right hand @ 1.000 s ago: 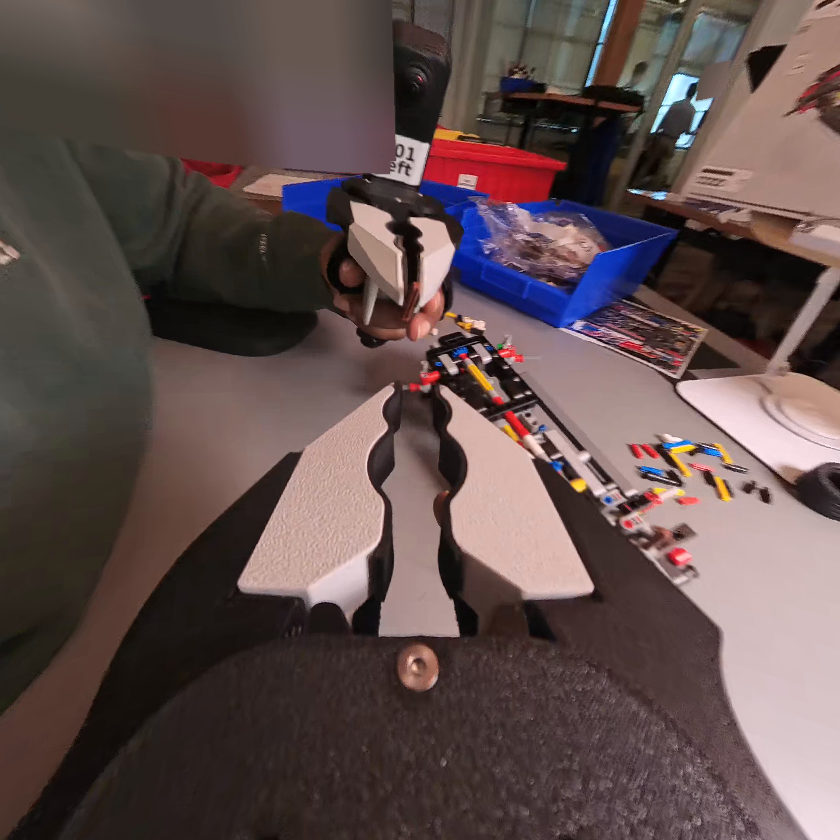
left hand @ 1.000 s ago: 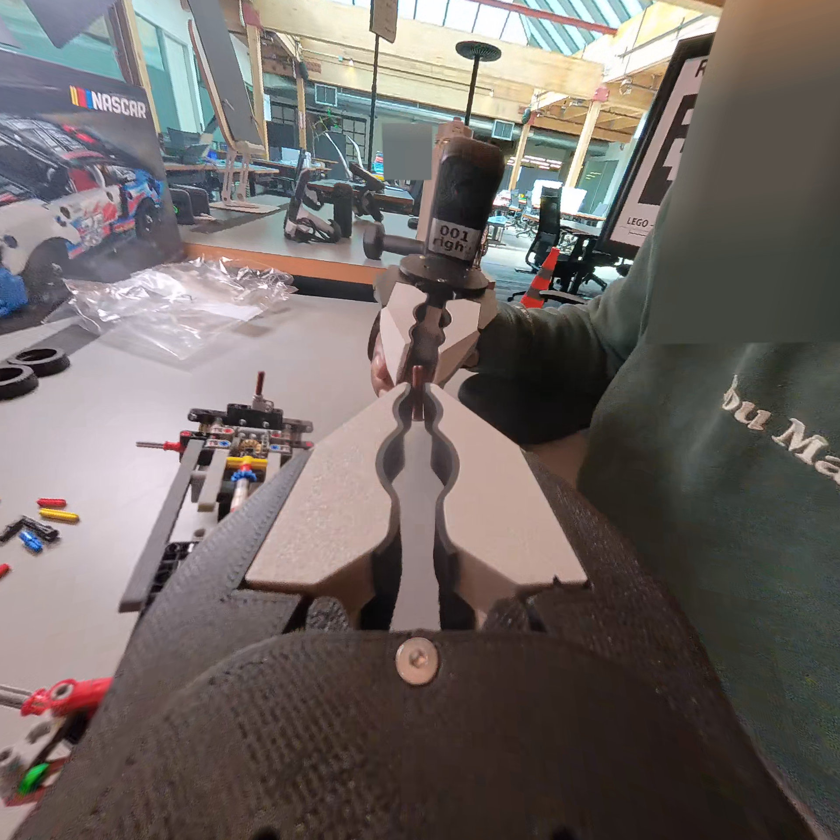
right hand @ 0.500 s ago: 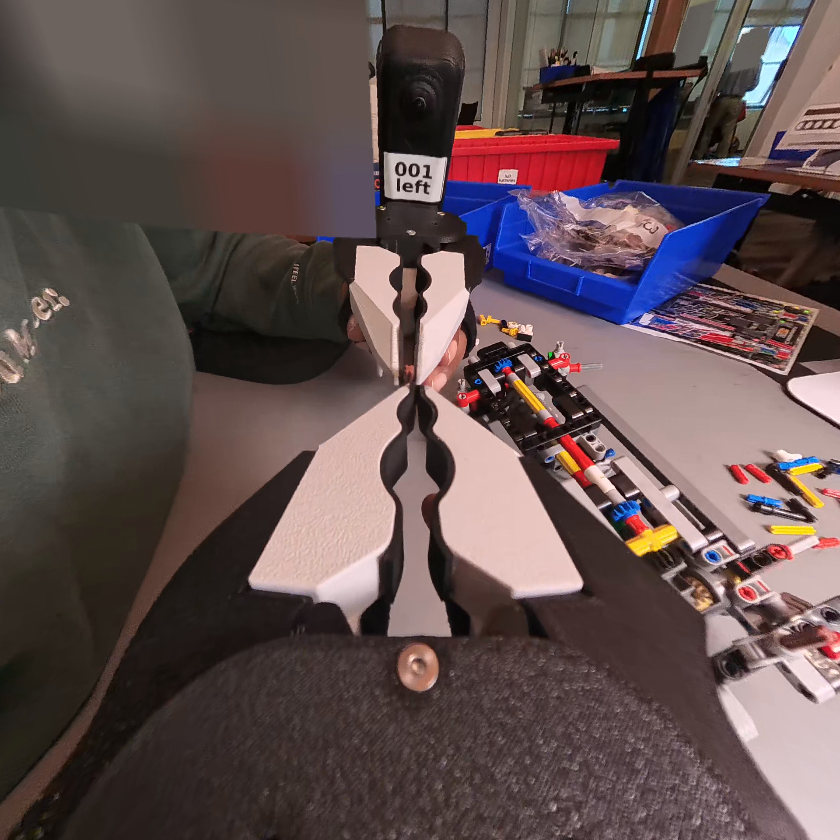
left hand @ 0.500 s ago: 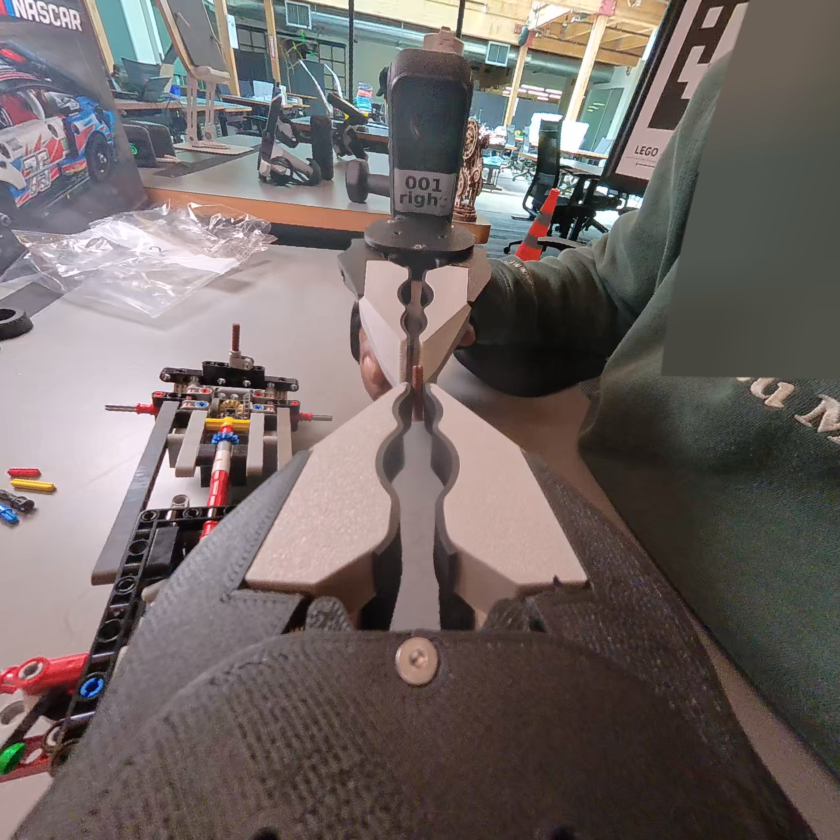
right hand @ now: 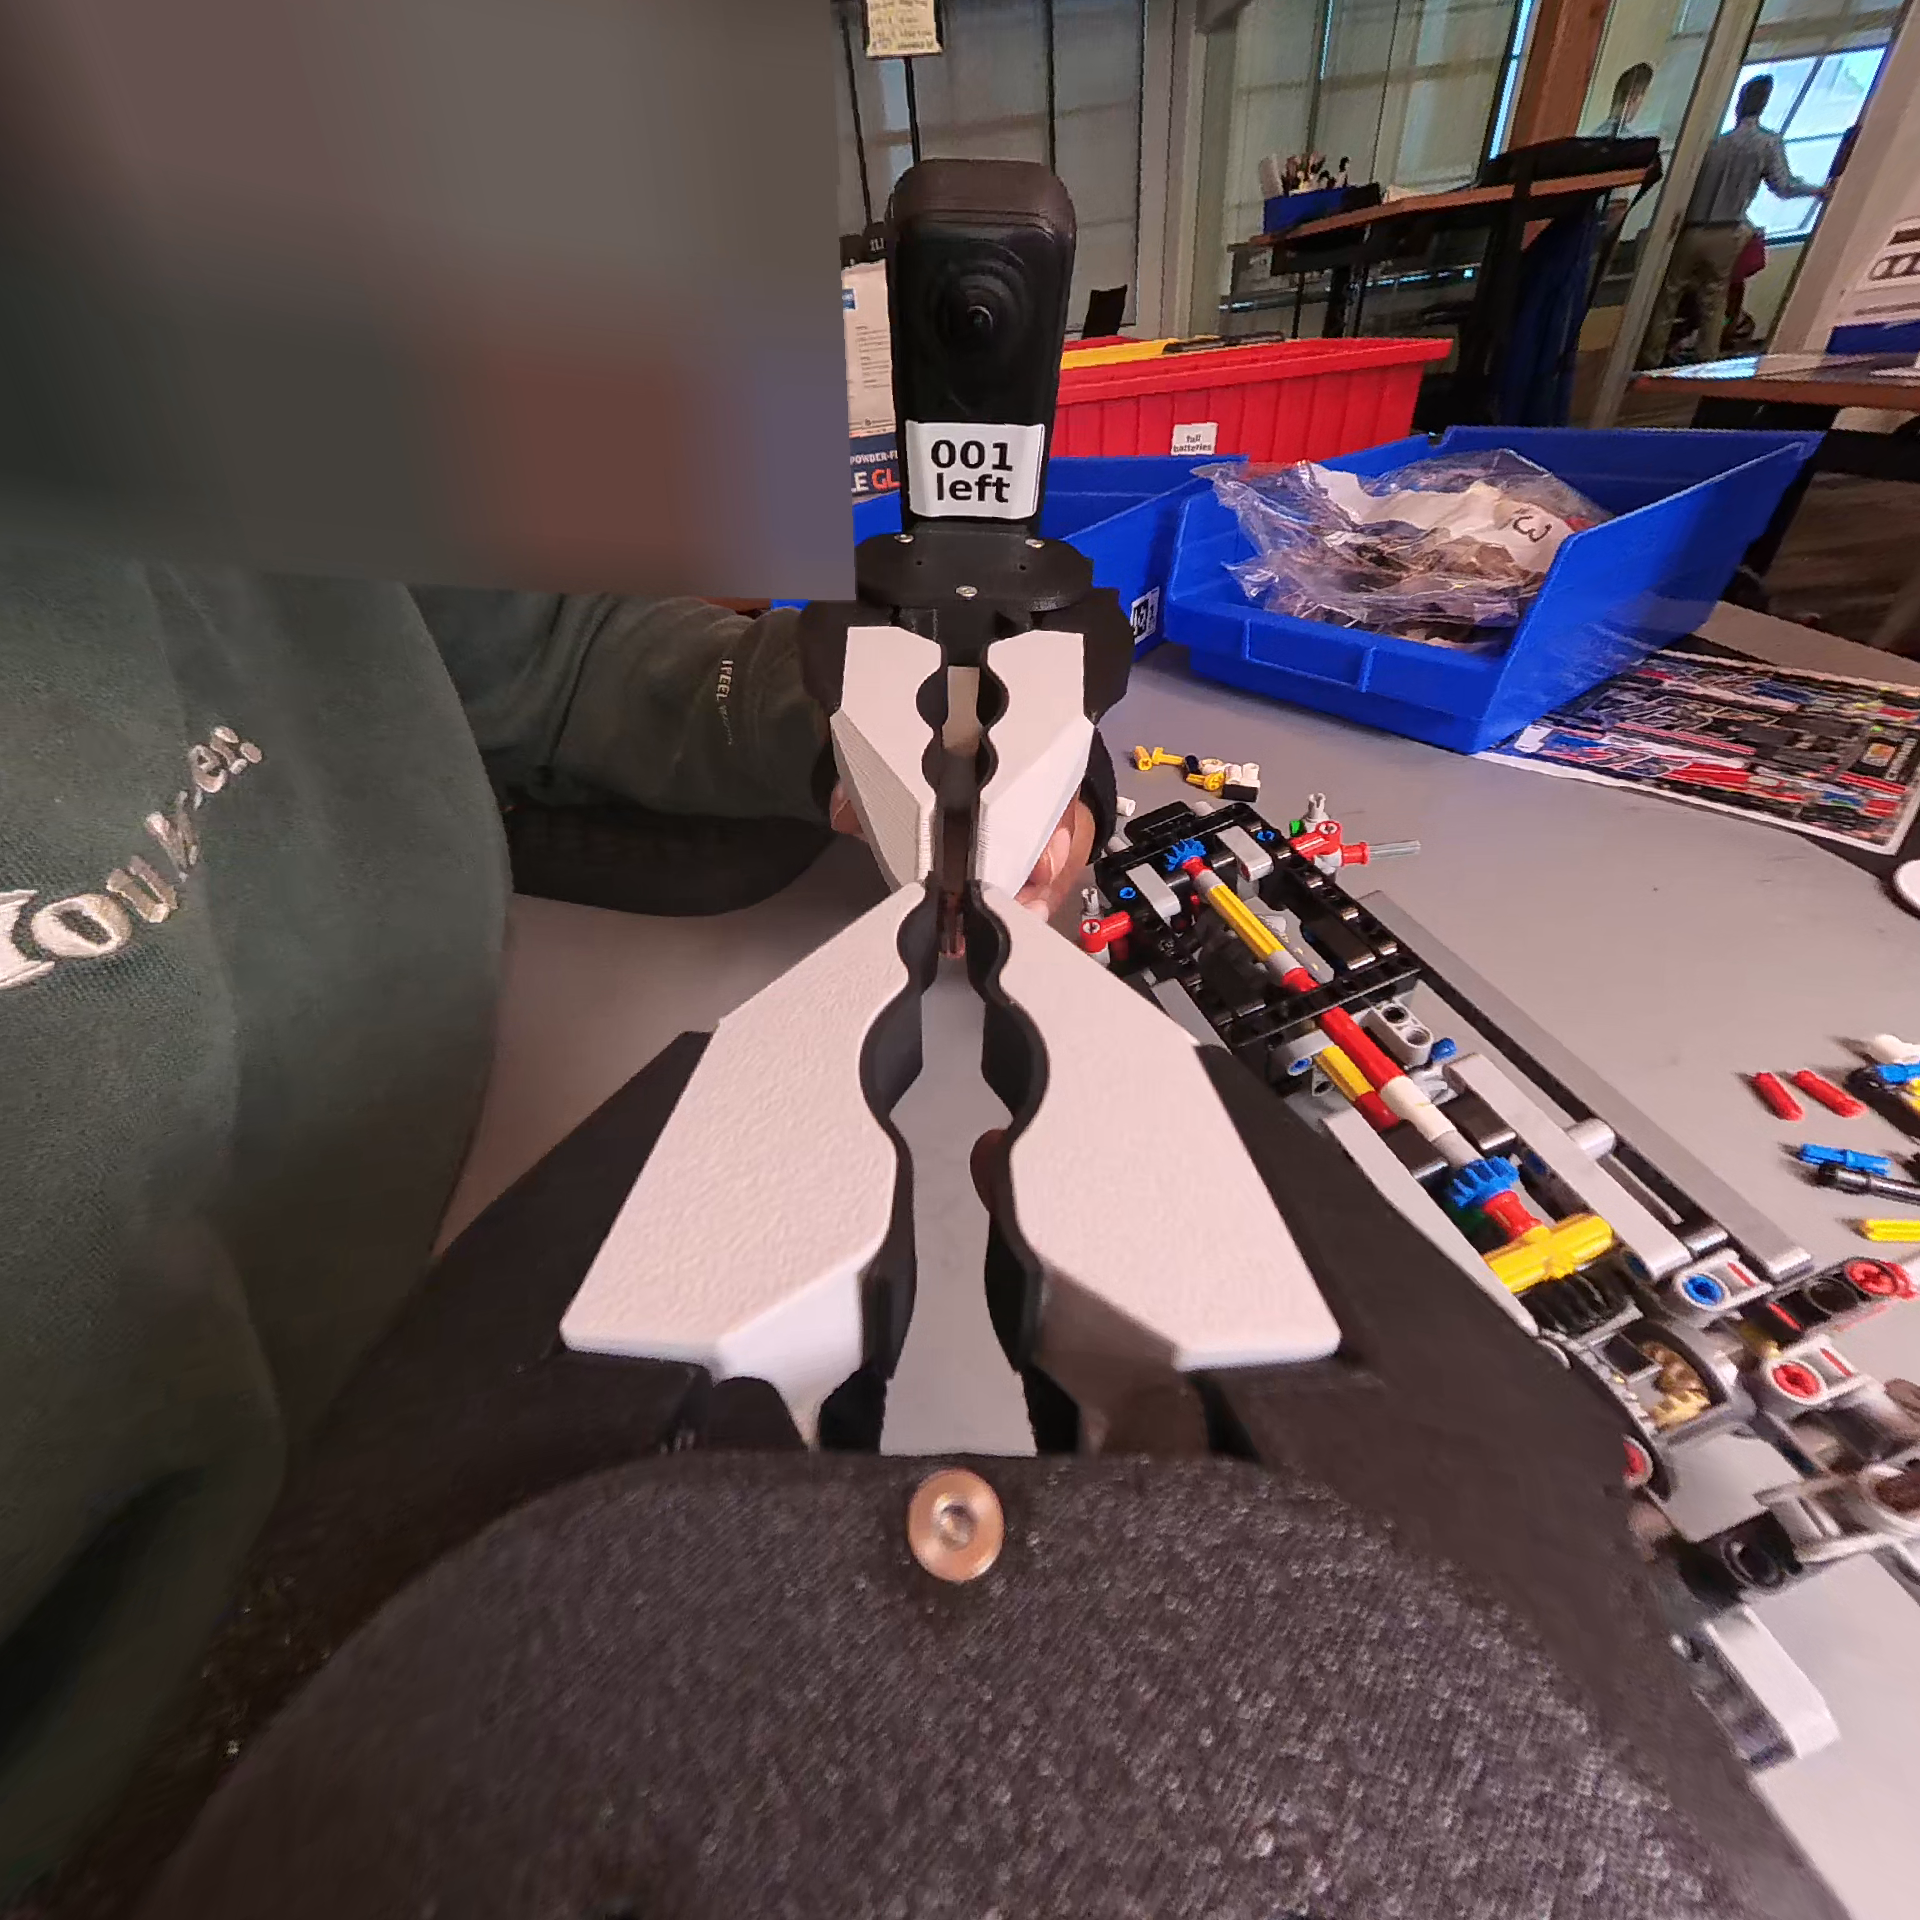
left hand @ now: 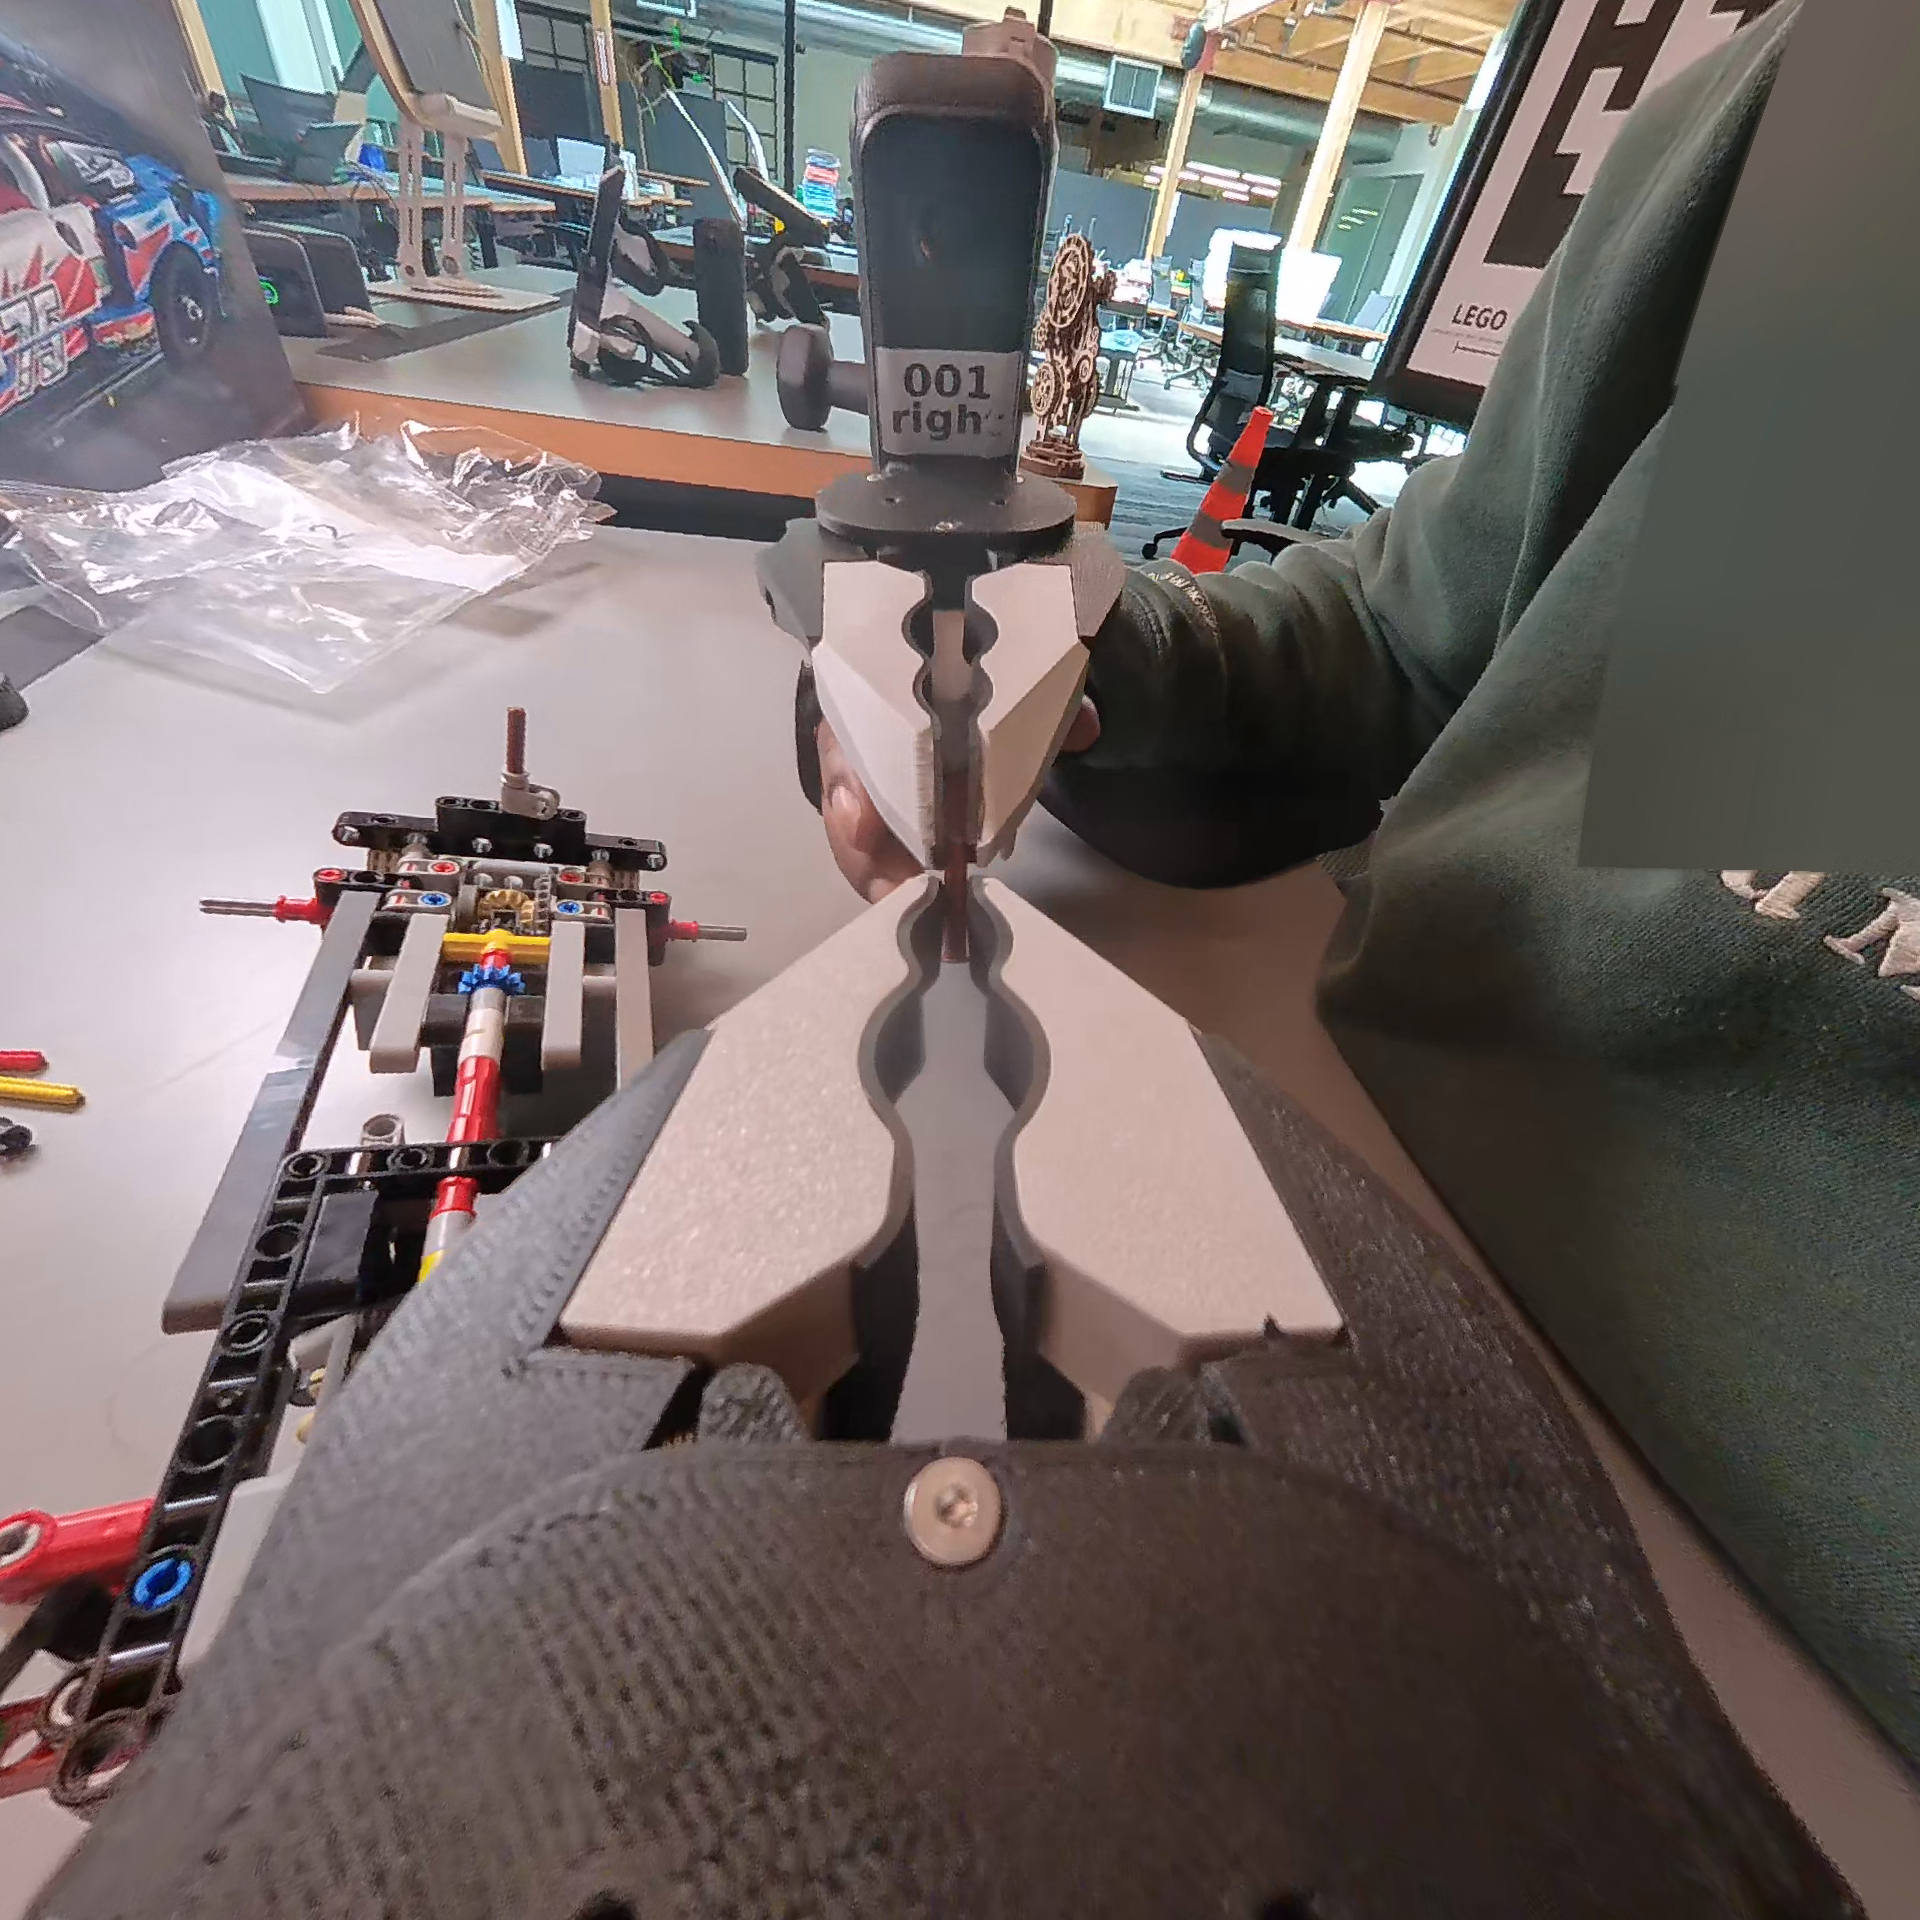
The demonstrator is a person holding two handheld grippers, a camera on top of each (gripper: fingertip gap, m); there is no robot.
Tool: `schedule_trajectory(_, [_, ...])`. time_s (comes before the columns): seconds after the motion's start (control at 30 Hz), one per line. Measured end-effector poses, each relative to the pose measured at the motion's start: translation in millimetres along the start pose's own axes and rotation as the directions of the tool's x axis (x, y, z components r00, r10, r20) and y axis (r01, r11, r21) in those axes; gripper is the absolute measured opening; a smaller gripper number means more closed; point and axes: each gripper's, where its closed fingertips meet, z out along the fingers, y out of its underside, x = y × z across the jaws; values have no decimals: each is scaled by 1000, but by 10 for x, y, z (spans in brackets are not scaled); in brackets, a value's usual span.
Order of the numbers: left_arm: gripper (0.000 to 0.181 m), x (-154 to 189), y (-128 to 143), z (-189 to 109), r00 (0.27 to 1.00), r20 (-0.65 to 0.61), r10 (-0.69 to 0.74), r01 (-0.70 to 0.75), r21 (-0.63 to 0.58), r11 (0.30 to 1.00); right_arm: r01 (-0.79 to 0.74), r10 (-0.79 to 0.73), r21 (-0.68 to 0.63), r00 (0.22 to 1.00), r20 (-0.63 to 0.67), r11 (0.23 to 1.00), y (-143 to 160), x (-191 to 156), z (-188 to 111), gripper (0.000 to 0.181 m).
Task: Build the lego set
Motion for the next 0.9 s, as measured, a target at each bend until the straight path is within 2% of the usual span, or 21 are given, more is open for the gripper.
schedule_trajectory(0.43, [4, -54, 93, 16, 999, 41, 2, 0, -62, 998, -22, 22, -17, 1000, 1, 1000, 6, 25, -47, 1])
schedule_trajectory(0.6, [16, -194, 86, -21, 991, 135, 1, 10, -78, 997, -11, 11, -1, 1000, -29, 1000, -44, 107, -116, 1])
schedule_trajectory(0.67, [16, -277, 66, -73, 983, 184, 14, 0, -77, 997, 6, -5, 11, 997, -82, 1000, -111, 218, -213, 0])
schedule_trajectory(0.73, [16, -308, 15, -113, 980, 200, 6, 6, -57, 998, 48, -50, -18, 980, -191, 999, -136, 410, -369, 0])
schedule_trajectory(0.9, [16, -396, 12, -160, 970, 245, 1, 12, -52, 999, 84, -110, -75, 876, -470, 994, -147, 924, -870, 0])
